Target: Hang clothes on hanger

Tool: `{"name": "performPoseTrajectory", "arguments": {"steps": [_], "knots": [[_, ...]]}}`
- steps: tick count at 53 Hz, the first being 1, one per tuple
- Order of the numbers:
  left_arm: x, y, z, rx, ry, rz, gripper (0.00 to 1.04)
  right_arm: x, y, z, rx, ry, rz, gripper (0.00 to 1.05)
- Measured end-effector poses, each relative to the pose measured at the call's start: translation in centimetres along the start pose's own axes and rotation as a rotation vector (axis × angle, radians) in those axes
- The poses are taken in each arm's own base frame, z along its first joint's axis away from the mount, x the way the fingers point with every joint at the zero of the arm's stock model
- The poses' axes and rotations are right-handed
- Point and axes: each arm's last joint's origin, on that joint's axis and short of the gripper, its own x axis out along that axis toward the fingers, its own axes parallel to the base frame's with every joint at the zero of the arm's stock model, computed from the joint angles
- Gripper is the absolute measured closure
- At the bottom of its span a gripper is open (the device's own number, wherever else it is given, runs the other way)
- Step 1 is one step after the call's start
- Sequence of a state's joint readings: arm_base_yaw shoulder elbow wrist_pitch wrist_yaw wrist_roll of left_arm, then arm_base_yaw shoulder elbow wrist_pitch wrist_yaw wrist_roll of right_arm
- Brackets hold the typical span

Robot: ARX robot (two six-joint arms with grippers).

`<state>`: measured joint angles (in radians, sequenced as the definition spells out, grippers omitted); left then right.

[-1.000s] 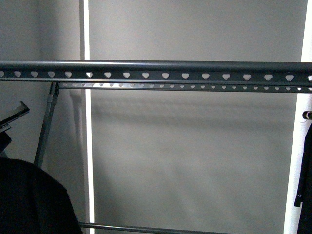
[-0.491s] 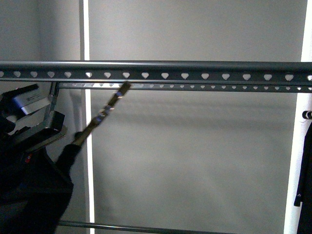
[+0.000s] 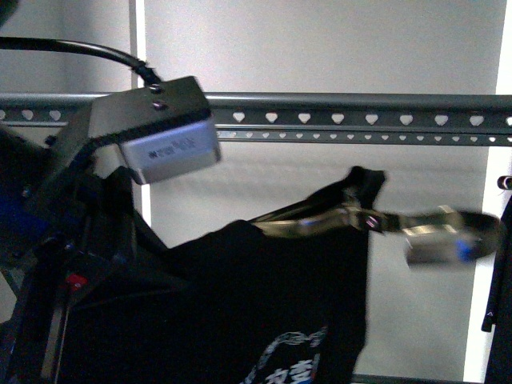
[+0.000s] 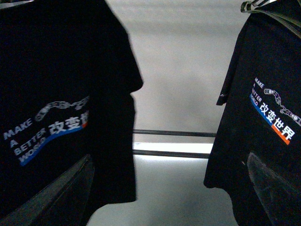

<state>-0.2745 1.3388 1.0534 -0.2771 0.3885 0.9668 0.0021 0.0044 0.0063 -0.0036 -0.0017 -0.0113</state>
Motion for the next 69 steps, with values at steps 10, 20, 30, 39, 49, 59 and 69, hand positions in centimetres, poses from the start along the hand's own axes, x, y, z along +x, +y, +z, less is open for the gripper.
{"name": "performPoseTrajectory", "arguments": {"steps": [10, 20, 30, 39, 49, 59, 69], "knots": [[2.3, 0.6, 1.5, 0.454, -0.037, -0.028, 1.0, 0.0, 0.0, 0.0, 0.0, 0.0, 0.0, 0.07], [4.5, 1.9, 2.0, 0.71, -0.066, 0.045, 1.0, 0.0, 0.0, 0.0, 0.0, 0.0, 0.0, 0.07], [4.8, 1.8, 1.8, 0.757, -0.056, 0.044, 1.0, 0.0, 0.0, 0.0, 0.0, 0.0, 0.0, 0.07], [4.8, 1.8, 1.8, 0.777, -0.056, 0.044, 1.0, 0.0, 0.0, 0.0, 0.0, 0.0, 0.0, 0.07], [4.8, 1.9, 1.8, 0.784, -0.054, 0.045, 1.0, 0.0, 0.0, 0.0, 0.001, 0.002, 0.0, 0.07], [4.8, 1.8, 1.8, 0.786, -0.053, 0.046, 1.0, 1.0, -1.4, 1.1, 0.069, 0.128, 0.348, 0.07], [4.8, 1.8, 1.8, 0.789, -0.058, 0.044, 1.0, 2.9, -3.0, 2.7, -0.311, -0.008, 0.406, 0.07]]}}
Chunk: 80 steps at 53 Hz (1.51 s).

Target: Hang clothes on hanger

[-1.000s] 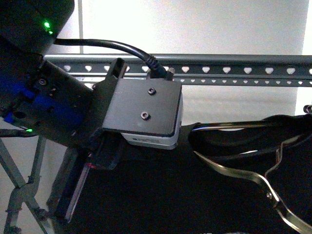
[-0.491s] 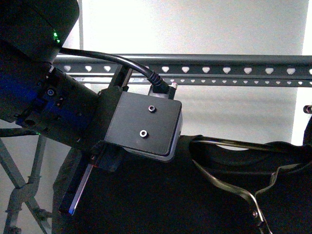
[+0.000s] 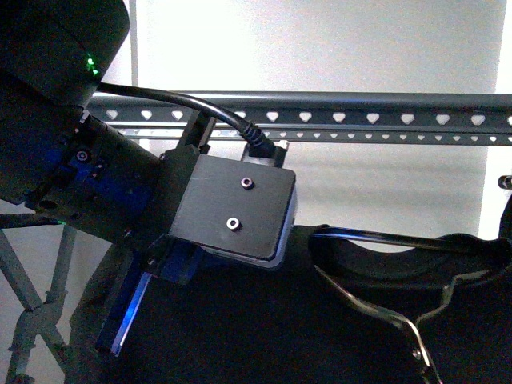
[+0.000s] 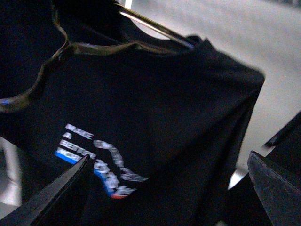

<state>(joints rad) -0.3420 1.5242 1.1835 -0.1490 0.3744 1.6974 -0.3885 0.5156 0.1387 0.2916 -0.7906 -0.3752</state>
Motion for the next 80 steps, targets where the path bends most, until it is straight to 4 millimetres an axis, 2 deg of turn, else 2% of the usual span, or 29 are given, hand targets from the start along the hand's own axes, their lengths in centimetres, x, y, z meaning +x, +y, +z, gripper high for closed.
{"name": "performPoseTrajectory", "arguments": {"steps": [5, 6, 10, 15, 28, 39, 47, 62, 77, 80], "knots": [[0.0, 0.0, -0.1, -0.002, 0.005, 0.0, 1.0, 1.4, -2.0, 1.3, -0.367, -0.031, 0.013, 0.07], [0.0, 0.0, -0.1, -0.002, 0.005, 0.0, 1.0, 1.6, -2.2, 1.4, -0.389, -0.034, 0.016, 0.07], [0.0, 0.0, -0.1, 0.0, 0.002, 0.0, 1.0, 3.5, -4.0, 2.2, -0.708, -0.055, 0.034, 0.07], [0.0, 0.0, 0.0, 0.0, 0.001, 0.0, 1.0, 5.7, -5.1, 2.6, -0.959, -0.086, 0.079, 0.07], [0.0, 0.0, 0.0, 0.001, 0.001, 0.0, 1.0, 9.4, -6.0, 2.9, -1.162, -0.087, 0.103, 0.07], [0.0, 0.0, 0.0, 0.002, 0.002, 0.0, 1.0, 13.2, -6.5, 2.9, -1.19, -0.035, 0.106, 0.07], [0.0, 0.0, -0.1, 0.002, 0.002, 0.0, 1.0, 15.0, -7.0, 2.9, -1.193, -0.015, 0.092, 0.08], [0.0, 0.0, -0.1, 0.002, 0.003, 0.0, 1.0, 19.1, -8.2, 3.0, -1.165, 0.033, 0.052, 0.6], [0.0, 0.0, -0.1, -0.005, 0.004, 0.0, 1.0, 20.1, -8.1, 3.1, -1.122, 0.038, 0.045, 0.9], [0.0, 0.0, -0.1, -0.007, 0.003, 0.002, 0.94, 20.1, -8.1, 3.1, -1.117, 0.035, 0.046, 0.95]]}}
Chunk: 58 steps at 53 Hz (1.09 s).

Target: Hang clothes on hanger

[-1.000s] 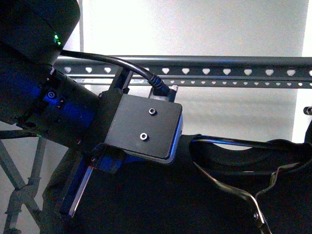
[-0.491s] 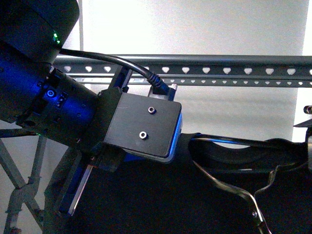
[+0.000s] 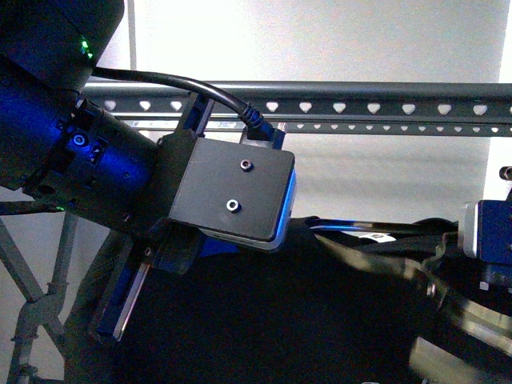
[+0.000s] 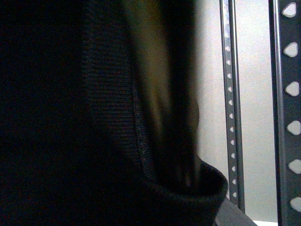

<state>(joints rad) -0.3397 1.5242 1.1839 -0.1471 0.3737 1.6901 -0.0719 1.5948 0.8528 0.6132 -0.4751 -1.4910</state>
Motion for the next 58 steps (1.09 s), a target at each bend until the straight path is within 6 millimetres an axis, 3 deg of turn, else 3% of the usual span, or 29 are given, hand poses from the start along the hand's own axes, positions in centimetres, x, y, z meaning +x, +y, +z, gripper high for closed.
{"name": "performPoseTrajectory", "arguments": {"steps": [7, 16, 21, 31, 34, 43, 47, 54, 58], "knots": [[0.0, 0.0, 0.0, 0.006, -0.002, 0.002, 0.7, -0.3, 0.2, -0.1, 0.057, 0.001, 0.043, 0.98], [0.0, 0.0, 0.0, 0.007, -0.007, 0.003, 0.5, -1.2, 0.6, -0.5, 0.132, 0.023, 0.136, 0.98], [0.0, 0.1, 0.1, 0.008, -0.011, 0.005, 0.32, -2.3, 1.7, -1.1, 0.214, 0.06, 0.271, 0.99], [-0.1, 0.3, 0.0, 0.011, -0.01, 0.013, 0.09, -3.5, 3.4, -1.9, 0.306, 0.104, 0.378, 1.0], [-0.1, 0.4, 0.0, 0.012, -0.01, 0.014, 0.05, -3.8, 3.5, -2.3, 0.34, 0.123, 0.378, 1.0], [0.0, 0.4, 0.0, -0.026, -0.001, 0.056, 0.06, -4.7, 3.7, -3.4, 0.494, 0.192, 0.388, 1.0], [0.0, 0.4, -0.3, -0.21, 0.028, 0.229, 0.06, -5.1, 3.9, -3.9, 0.617, 0.235, 0.396, 1.01], [-1.5, 3.0, -1.8, -0.844, 0.028, 0.627, 0.06, -6.1, 3.1, -4.6, 0.91, 0.335, 0.398, 1.01], [-3.2, 4.7, -3.7, -1.231, 0.08, 0.854, 0.06, -6.8, 2.2, -4.7, 1.093, 0.372, 0.388, 1.01]]}}
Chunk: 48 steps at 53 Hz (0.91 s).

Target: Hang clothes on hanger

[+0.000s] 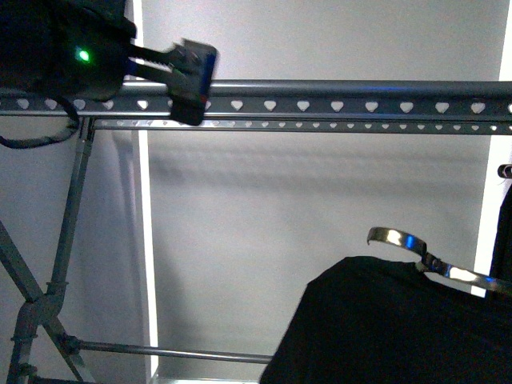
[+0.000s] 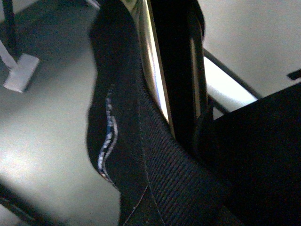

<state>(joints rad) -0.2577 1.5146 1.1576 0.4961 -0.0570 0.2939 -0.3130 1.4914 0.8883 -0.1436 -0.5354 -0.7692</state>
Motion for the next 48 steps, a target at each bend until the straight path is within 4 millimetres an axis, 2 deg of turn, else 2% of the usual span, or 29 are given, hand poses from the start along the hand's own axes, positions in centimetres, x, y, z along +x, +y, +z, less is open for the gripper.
{"name": "performPoseTrajectory", "arguments": {"steps": [4, 8, 12, 18, 26, 31, 37, 42, 45, 48], "knots": [[0.1, 2.4, 0.1, -0.228, 0.063, 0.176, 0.06, -1.0, -0.3, 0.7, 0.139, -0.006, 0.029, 1.01], [-0.4, 4.6, -0.2, -0.423, 0.083, 0.241, 0.06, -1.6, -0.8, 1.8, 0.284, -0.027, 0.078, 1.01], [-0.9, 5.7, 0.0, -0.566, 0.062, 0.247, 0.07, -1.9, -1.0, 2.6, 0.388, -0.037, 0.097, 1.01], [-3.1, 6.2, 0.1, -0.508, 0.135, 0.215, 0.21, -2.3, -1.5, 4.0, 0.507, -0.069, 0.125, 1.01], [-7.4, 5.4, -1.1, -0.357, 0.111, 0.185, 0.43, -2.6, -2.1, 6.1, 0.671, -0.132, 0.157, 1.01], [-9.6, 4.7, -2.8, -0.314, 0.108, 0.177, 0.57, -2.7, -2.7, 7.4, 0.774, -0.183, 0.166, 1.01], [-11.3, 4.1, -5.3, -0.294, 0.14, 0.176, 0.71, -2.7, -3.1, 8.8, 0.867, -0.23, 0.186, 1.01], [-13.5, 3.8, -8.3, -0.285, 0.177, 0.164, 0.91, -2.6, -3.7, 10.3, 0.964, -0.267, 0.199, 1.01], [-14.7, 3.7, -9.1, -0.28, 0.175, 0.178, 1.02, -2.5, -4.2, 11.2, 1.01, -0.285, 0.193, 1.01], [-15.6, 3.5, -9.6, -0.277, 0.167, 0.184, 1.01, -2.5, -4.7, 11.7, 1.042, -0.301, 0.187, 1.01]]}}
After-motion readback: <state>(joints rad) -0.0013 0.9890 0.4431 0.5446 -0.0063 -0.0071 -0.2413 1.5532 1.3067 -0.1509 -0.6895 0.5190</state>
